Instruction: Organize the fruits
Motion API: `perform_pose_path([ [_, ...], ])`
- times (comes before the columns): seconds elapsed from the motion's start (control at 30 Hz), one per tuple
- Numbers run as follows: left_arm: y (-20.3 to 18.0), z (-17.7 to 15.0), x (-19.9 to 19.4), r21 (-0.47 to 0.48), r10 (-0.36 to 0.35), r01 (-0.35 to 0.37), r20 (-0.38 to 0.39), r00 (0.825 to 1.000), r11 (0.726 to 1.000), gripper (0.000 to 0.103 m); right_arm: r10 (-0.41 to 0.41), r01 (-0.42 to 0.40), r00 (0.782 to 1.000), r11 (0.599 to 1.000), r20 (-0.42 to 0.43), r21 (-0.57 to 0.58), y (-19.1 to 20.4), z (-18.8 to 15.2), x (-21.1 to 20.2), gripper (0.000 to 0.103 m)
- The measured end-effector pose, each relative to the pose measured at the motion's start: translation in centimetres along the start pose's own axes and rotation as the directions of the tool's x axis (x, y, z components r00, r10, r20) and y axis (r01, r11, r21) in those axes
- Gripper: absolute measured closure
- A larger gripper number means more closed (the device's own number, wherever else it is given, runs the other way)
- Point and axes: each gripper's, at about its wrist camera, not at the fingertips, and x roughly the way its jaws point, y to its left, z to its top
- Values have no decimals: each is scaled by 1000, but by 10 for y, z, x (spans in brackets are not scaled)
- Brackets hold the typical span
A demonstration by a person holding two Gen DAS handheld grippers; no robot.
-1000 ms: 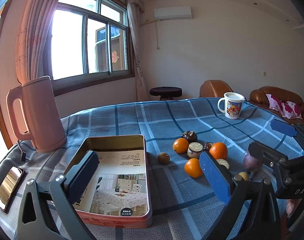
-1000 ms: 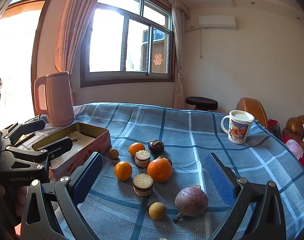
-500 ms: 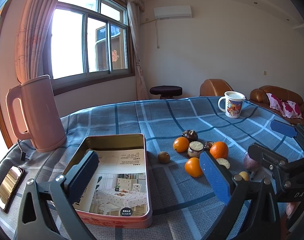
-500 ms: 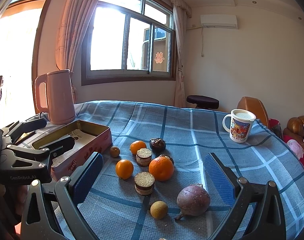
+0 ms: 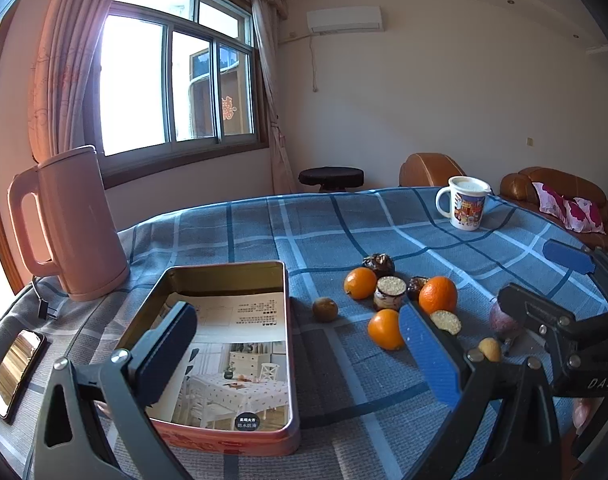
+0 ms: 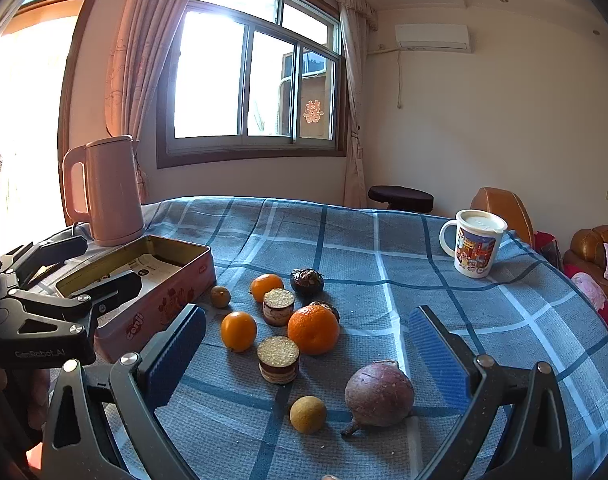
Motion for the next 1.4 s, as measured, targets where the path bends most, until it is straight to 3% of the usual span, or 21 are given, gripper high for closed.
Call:
perform_pose_path([
  [0.2,-15,-2,10,26,-22,22,-29,999,999,0,-65,68,997,996,-44,64,-33,-8,11,1],
  [0.37,-29,2,15,39,-60,62,-50,997,997,0,-106,122,983,987,-152,102,-61,-19,30,2],
  [0.57,-42,3,21,43,-114,119,-95,989,992,0,-35,79,963,985,-268,154,-74,-30,46,22],
  [0.8,-52,5,30,42,-169,176,-134,976,983,0,16,29,936,992,-352,121,-66,-32,62,23],
  [0.87,-55,5,32,46,-179,187,-141,974,981,0,34,5,928,995,-370,103,-62,-35,64,38],
  [0.93,-58,5,33,49,-190,199,-147,971,979,0,62,-21,923,994,-379,110,-62,-36,65,49],
  [1.07,-67,5,35,54,-221,233,-161,962,971,0,63,-12,937,989,-344,147,-70,-35,59,49],
  [1.2,-81,4,41,60,-255,271,-194,947,961,0,-12,59,949,988,-315,140,-81,-35,48,49],
  [1.4,-115,0,54,73,-325,357,-276,904,931,4,-59,119,951,976,-303,184,-110,-36,42,49],
])
